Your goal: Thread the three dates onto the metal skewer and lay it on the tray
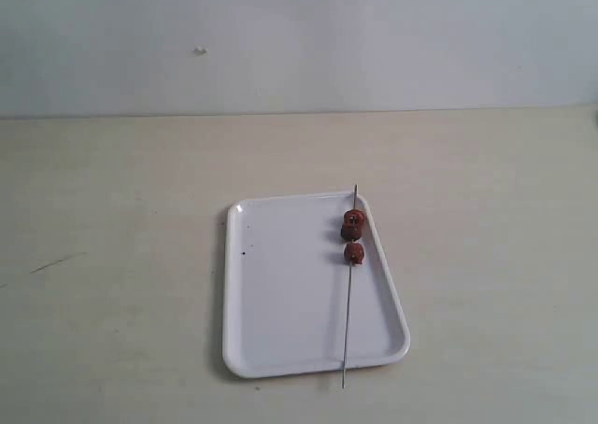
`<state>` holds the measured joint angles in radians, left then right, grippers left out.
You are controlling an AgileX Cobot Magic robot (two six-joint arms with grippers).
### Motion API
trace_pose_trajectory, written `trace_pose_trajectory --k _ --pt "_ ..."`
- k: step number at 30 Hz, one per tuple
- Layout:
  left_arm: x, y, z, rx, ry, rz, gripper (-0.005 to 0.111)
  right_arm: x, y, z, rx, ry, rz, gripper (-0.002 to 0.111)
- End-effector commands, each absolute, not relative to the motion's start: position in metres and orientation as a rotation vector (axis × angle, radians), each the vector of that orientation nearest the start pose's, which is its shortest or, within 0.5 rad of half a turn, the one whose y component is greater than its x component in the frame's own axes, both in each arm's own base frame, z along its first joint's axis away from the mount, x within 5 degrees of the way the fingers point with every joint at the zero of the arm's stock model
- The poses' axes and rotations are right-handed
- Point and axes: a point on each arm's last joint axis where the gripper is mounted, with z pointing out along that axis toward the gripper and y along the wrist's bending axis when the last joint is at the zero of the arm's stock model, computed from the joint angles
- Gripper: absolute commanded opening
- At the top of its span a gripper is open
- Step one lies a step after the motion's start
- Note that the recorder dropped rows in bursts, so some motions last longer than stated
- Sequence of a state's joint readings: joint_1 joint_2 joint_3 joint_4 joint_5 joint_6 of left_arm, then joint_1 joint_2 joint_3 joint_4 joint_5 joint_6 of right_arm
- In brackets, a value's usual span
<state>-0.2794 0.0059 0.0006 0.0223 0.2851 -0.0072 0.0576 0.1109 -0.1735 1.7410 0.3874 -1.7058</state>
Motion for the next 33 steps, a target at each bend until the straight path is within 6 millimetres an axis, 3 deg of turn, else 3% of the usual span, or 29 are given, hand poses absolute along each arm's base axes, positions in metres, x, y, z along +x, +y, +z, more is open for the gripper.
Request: trace_pose_trajectory --k 1,8,16,27,30,33 --pt "0.053 -0.014 0.188 0.255 1.751 -0.182 0.000 0.048 0.037 0.269 -0.328 1.336 0.361 0.000" --pt "0.053 -0.014 0.188 0.255 1.751 -0.182 0.000 0.050 0.033 0.268 -0.328 1.337 0.273 0.000" --pt "0.053 -0.014 0.188 0.255 1.751 -0.182 0.000 0.044 0.012 0.266 -0.062 1.305 0.086 0.000" --pt "0.052 -0.014 0.186 0.257 1.772 -0.180 0.000 0.047 0.006 0.263 0.015 1.335 0.039 0.000" --pt "0.052 -0.014 0.186 0.257 1.775 -0.179 0.000 0.048 0.005 0.258 -0.071 1.395 -0.079 0.000" --pt "0.052 -0.014 0.186 0.257 1.775 -0.179 0.000 0.049 0.001 0.253 -0.011 1.449 -0.087 0.000"
